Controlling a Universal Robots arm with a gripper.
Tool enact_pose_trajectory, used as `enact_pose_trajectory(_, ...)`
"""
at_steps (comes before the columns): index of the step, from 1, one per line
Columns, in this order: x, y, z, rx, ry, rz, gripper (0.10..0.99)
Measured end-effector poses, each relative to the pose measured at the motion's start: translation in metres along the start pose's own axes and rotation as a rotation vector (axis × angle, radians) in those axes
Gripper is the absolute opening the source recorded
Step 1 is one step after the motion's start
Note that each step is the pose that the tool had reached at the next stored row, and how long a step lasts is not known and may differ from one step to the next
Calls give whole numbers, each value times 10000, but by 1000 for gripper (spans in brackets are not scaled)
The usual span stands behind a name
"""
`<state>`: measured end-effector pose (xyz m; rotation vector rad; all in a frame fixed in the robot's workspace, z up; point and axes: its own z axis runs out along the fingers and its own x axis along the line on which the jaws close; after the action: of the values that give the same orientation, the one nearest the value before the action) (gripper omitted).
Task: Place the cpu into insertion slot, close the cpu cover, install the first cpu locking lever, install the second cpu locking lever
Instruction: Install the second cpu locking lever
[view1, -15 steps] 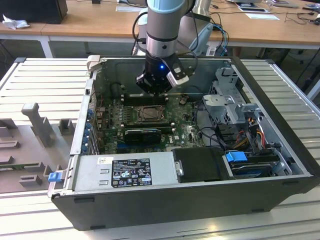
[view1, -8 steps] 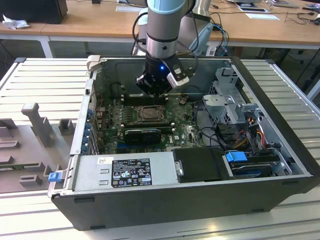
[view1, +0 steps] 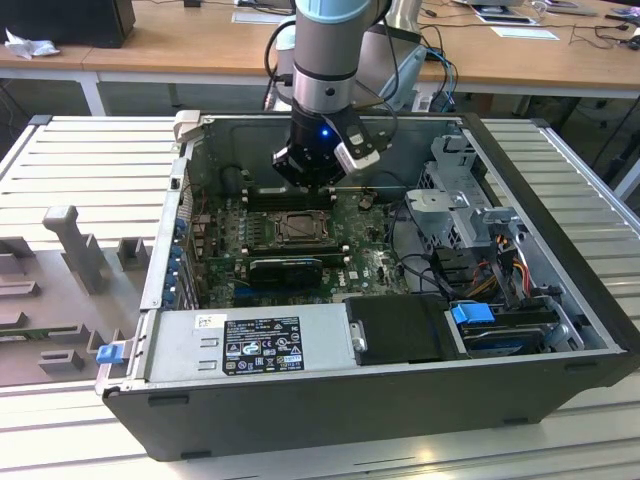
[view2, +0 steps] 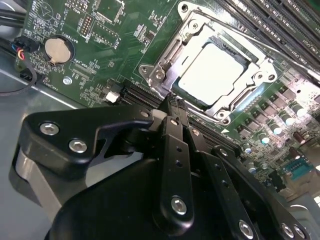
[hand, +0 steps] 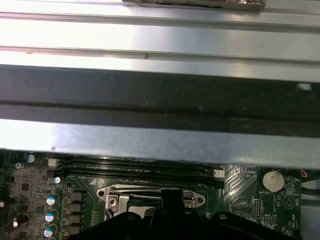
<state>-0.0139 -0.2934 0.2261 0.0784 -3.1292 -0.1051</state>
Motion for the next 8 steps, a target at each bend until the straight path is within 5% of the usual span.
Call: enact_pose_trajectory(8,2,-86,-2,-3,-1,0,106)
